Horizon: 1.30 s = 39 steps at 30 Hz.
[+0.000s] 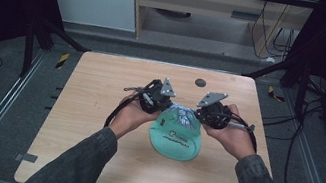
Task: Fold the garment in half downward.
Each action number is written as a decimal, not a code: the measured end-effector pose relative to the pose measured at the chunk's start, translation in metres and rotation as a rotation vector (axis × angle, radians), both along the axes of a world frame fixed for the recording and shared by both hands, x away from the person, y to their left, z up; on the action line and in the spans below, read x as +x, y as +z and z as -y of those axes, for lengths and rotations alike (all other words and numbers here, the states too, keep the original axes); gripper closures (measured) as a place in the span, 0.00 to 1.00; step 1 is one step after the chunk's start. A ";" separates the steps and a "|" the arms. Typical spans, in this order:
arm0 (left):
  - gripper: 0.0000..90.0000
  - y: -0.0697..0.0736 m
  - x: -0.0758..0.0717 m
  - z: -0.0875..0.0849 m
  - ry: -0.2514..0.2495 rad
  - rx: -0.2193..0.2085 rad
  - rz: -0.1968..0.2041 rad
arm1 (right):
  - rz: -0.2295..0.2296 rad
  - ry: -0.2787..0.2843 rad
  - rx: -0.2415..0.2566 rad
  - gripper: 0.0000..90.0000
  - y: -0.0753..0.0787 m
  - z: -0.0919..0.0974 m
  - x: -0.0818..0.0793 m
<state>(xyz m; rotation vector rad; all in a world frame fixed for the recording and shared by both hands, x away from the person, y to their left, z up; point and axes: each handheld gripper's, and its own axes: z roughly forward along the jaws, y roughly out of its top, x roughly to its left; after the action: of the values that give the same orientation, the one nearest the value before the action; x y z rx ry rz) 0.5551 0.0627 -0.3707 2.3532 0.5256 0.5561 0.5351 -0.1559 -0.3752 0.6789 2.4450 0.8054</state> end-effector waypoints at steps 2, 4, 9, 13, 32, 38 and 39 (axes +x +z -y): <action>0.96 -0.002 -0.003 -0.001 -0.006 0.000 -0.001 | 0.000 0.004 -0.003 0.92 -0.002 -0.001 -0.003; 0.96 -0.004 -0.006 -0.002 -0.011 0.001 0.004 | 0.001 0.011 -0.007 0.92 -0.004 -0.002 -0.006; 0.96 -0.011 -0.013 -0.005 -0.017 -0.004 -0.001 | 0.001 0.027 -0.015 0.92 -0.009 -0.003 -0.013; 0.96 -0.013 -0.015 -0.005 -0.021 0.001 -0.003 | -0.001 0.036 -0.022 0.92 -0.011 -0.003 -0.015; 0.96 -0.032 -0.030 -0.009 -0.045 -0.001 -0.017 | -0.025 0.061 -0.033 0.92 -0.030 -0.003 -0.028; 0.96 -0.039 -0.034 -0.012 -0.046 -0.012 -0.022 | -0.027 0.064 -0.035 0.92 -0.036 -0.004 -0.031; 0.96 -0.042 -0.036 -0.012 -0.047 -0.012 -0.025 | -0.031 0.067 -0.032 0.92 -0.039 -0.004 -0.032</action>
<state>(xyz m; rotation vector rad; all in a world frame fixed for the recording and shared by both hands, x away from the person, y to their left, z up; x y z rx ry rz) 0.5194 0.0749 -0.4130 2.3573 0.4829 0.5008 0.5033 -0.1516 -0.4139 0.6046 2.5149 0.7853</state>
